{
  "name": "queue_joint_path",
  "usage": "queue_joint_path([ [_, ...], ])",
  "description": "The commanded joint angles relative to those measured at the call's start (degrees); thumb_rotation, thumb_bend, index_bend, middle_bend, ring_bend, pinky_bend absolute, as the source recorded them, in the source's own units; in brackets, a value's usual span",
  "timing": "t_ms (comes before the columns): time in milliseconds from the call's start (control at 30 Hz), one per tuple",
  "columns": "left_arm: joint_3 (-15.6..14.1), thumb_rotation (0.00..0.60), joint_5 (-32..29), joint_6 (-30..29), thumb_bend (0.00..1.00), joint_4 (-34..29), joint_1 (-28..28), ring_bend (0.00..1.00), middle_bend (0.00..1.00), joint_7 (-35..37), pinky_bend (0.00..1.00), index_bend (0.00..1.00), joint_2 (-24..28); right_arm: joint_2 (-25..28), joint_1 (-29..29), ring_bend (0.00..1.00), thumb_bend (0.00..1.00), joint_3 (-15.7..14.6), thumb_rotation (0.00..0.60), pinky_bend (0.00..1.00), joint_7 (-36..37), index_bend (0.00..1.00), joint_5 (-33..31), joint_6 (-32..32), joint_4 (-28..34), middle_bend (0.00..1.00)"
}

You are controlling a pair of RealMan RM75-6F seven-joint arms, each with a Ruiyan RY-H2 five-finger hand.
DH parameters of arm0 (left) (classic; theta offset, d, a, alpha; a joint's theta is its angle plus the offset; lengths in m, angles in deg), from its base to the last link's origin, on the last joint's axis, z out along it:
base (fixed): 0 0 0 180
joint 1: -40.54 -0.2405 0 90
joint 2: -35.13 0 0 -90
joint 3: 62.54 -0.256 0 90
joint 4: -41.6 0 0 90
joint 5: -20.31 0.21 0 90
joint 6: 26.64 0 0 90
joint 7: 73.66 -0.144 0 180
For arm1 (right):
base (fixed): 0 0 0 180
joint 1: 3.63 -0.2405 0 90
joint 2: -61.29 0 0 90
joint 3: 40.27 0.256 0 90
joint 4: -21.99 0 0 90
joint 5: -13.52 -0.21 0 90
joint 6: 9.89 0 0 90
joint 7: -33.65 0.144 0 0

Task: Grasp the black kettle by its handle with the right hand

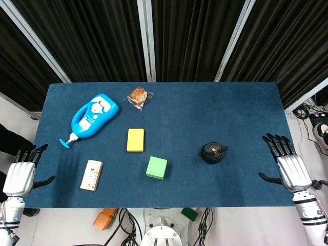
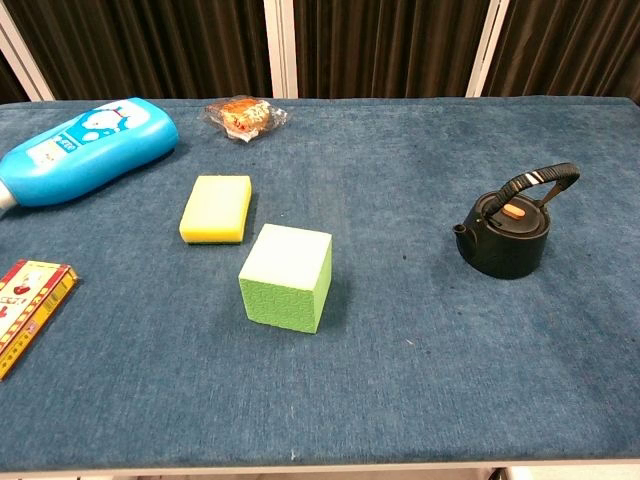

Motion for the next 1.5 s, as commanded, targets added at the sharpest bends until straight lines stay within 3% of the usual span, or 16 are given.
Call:
queue_joint_path([
  [33,0.0,0.600,0.0,0.1,0.02,0.0,0.0,0.13,0.22,0.0,0.00,0.13,0.0,-0.1,-0.2,0.00,0.20,0.0,0.595,0.00,-0.1,0.00,-0.1,-0.3,0.1,0.08],
  [267,0.1,0.600,0.7,-0.4,0.02,-0.1,0.2,0.13,0.22,-0.1,0.00,0.13,-0.1,0.1,-1.1,0.00,0.20,-0.3,0.596,0.00,-0.2,0.00,0.2,-1.8,0.3,0.08],
  [433,0.3,0.600,1.2,-0.5,0.02,-0.5,0.5,0.13,0.22,-0.3,0.00,0.13,-0.2,1.7,-6.3,0.00,0.20,0.2,0.598,0.00,2.3,0.00,1.0,-9.5,2.5,0.08],
  [633,0.3,0.600,1.0,-0.4,0.02,-0.9,0.4,0.13,0.22,-0.7,0.00,0.13,-0.1,1.1,-14.5,0.00,0.20,2.9,0.598,0.00,-3.0,0.00,-2.4,-21.0,4.9,0.08],
  [733,0.3,0.600,0.8,-0.3,0.02,-1.1,0.3,0.13,0.22,-0.8,0.00,0.13,0.0,-0.3,-17.9,0.05,0.20,3.9,0.599,0.00,-7.6,0.09,-4.8,-25.6,5.2,0.11],
  [900,0.2,0.600,0.3,0.1,0.02,-1.1,0.2,0.13,0.22,-1.0,0.00,0.13,0.0,-4.0,-21.6,0.22,0.20,5.1,0.599,0.00,-14.4,0.33,-8.9,-29.0,3.6,0.27],
  [1300,0.3,0.600,-0.5,1.1,0.02,-0.6,0.4,0.13,0.22,-0.7,0.00,0.13,-0.1,-6.9,-25.4,0.32,0.20,4.6,0.598,0.00,-22.2,0.45,-16.5,-32.3,2.9,0.36],
  [1500,0.4,0.600,-0.6,1.3,0.02,-0.3,0.4,0.13,0.22,-0.5,0.00,0.13,-0.2,-7.8,-26.4,0.42,0.20,3.9,0.600,0.00,-23.0,0.57,-17.2,-32.4,2.4,0.45],
])
